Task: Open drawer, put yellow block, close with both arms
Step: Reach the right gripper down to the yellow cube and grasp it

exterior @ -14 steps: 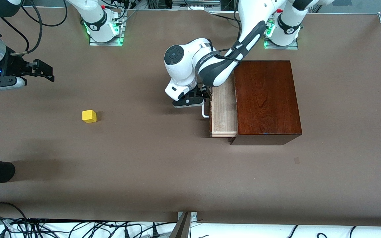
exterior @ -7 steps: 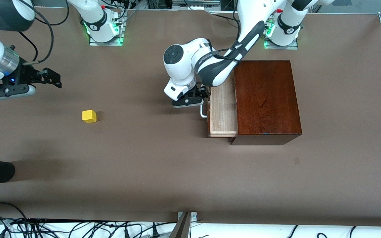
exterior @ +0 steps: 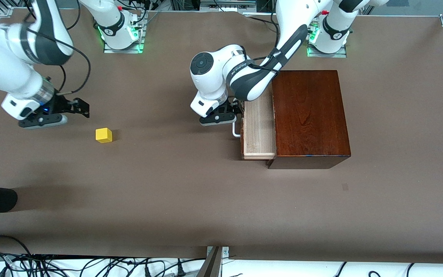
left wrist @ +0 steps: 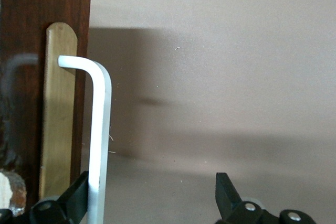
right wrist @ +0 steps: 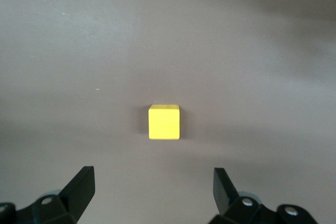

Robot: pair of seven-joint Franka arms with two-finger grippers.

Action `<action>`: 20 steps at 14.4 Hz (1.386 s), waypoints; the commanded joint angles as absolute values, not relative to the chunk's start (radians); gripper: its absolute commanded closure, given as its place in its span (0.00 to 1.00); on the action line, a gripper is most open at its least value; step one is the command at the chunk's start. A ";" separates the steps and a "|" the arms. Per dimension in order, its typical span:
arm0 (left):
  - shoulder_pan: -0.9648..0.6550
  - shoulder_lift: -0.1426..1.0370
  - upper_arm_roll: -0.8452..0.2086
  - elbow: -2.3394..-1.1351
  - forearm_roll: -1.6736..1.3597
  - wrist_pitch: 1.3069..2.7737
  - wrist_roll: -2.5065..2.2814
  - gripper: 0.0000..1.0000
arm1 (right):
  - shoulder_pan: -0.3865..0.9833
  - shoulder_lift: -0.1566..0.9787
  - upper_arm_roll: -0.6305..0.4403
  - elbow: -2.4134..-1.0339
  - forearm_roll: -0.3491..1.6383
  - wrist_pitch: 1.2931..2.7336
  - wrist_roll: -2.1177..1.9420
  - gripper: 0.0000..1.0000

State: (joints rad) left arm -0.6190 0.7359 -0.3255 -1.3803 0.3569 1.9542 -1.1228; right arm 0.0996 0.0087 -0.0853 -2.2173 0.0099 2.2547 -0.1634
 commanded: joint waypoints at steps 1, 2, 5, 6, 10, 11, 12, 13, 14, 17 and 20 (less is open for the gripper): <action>-0.678 0.802 -0.351 -1.295 0.270 2.052 -1.157 0.00 | 0.095 0.053 -0.089 -2.299 0.015 2.403 -0.199 0.00; -0.672 0.796 -0.350 -1.296 0.270 2.046 -1.149 0.00 | 0.095 0.081 -0.089 -2.312 0.017 2.437 -0.207 0.00; -0.664 0.790 -0.351 -1.296 0.270 2.042 -1.147 0.00 | 0.095 0.130 -0.089 -2.344 0.025 2.525 -0.210 0.00; -0.664 0.790 -0.351 -1.296 0.270 2.042 -1.147 0.00 | 0.095 0.136 -0.089 -2.362 0.025 2.558 -0.210 0.00; -0.652 0.759 -0.350 -1.298 0.272 2.034 -1.146 0.00 | 0.095 0.173 -0.089 -2.385 0.026 2.622 -0.210 0.00; -0.649 0.756 -0.351 -1.298 0.272 2.014 -1.146 0.00 | 0.095 0.182 -0.089 -2.387 0.026 2.635 -0.210 0.00; -0.649 0.753 -0.351 -1.298 0.275 2.000 -1.146 0.00 | 0.095 0.193 -0.089 -2.390 0.026 2.648 -0.210 0.00; -0.649 0.743 -0.351 -1.308 0.276 1.994 -1.146 0.00 | 0.095 0.204 -0.089 -2.394 0.026 2.667 -0.210 0.00; -0.647 0.735 -0.350 -1.318 0.282 1.987 -1.144 0.00 | 0.095 0.219 -0.089 -2.396 0.026 2.689 -0.210 0.00; -0.634 0.718 -0.350 -1.364 0.288 1.921 -1.117 0.00 | 0.095 0.268 -0.086 -2.398 0.026 2.738 -0.209 0.00; -0.618 0.669 -0.354 -1.355 0.275 1.858 -1.100 0.00 | 0.095 0.301 -0.080 -2.396 0.025 2.786 -0.209 0.00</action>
State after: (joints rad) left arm -0.6304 0.7290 -0.3539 -1.3431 0.3081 1.9059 -1.1293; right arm 0.0983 0.2867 -0.0872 -2.3904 0.0112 2.7454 -0.1836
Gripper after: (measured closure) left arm 0.000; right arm 0.000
